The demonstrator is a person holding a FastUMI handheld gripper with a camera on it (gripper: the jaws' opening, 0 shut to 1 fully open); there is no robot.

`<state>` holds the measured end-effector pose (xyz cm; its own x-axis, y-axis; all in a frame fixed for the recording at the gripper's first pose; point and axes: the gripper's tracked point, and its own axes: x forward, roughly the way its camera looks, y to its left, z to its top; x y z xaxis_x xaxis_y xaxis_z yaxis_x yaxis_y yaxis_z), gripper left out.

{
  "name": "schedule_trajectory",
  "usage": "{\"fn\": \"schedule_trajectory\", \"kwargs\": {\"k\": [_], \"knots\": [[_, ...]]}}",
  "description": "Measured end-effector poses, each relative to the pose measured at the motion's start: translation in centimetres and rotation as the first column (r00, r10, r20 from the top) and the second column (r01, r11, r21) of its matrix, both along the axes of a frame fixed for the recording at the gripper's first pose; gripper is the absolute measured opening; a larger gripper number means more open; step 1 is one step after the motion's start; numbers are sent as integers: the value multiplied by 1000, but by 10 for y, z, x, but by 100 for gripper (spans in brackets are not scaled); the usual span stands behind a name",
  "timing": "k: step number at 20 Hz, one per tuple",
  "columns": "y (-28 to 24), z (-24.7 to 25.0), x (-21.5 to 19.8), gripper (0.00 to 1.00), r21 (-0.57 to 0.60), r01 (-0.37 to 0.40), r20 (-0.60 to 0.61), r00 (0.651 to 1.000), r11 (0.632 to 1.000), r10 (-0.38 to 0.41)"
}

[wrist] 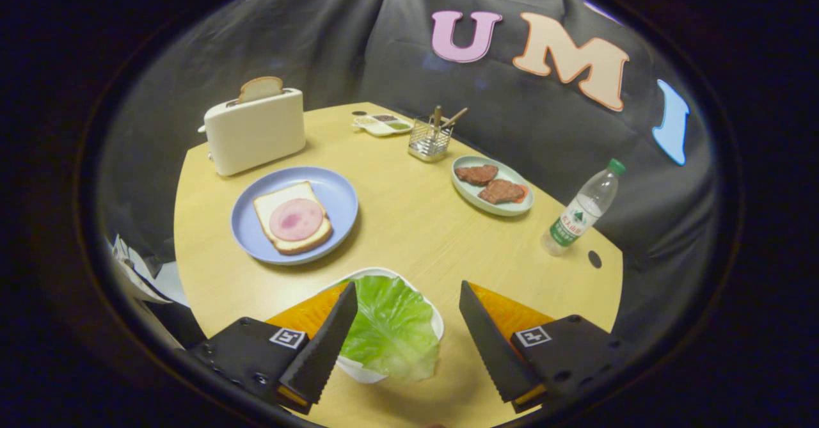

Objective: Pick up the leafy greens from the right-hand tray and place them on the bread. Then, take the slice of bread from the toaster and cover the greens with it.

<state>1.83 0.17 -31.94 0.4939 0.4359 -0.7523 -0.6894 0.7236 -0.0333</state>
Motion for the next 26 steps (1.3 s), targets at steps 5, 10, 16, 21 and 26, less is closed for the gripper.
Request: {"fn": "schedule_trajectory", "kwargs": {"k": [5,10,16,21,26], "knots": [[4,-27,-10,100,-29,-27,-70,997,999,25],[-1,-55,-21,100,-68,-38,-143,989,997,28],[-2,-75,-30,100,-83,-20,-211,978,996,2],[6,-77,-40,71,-42,21,-287,957,999,-32],[9,-75,-44,34,-53,30,-291,956,998,-44]]}}
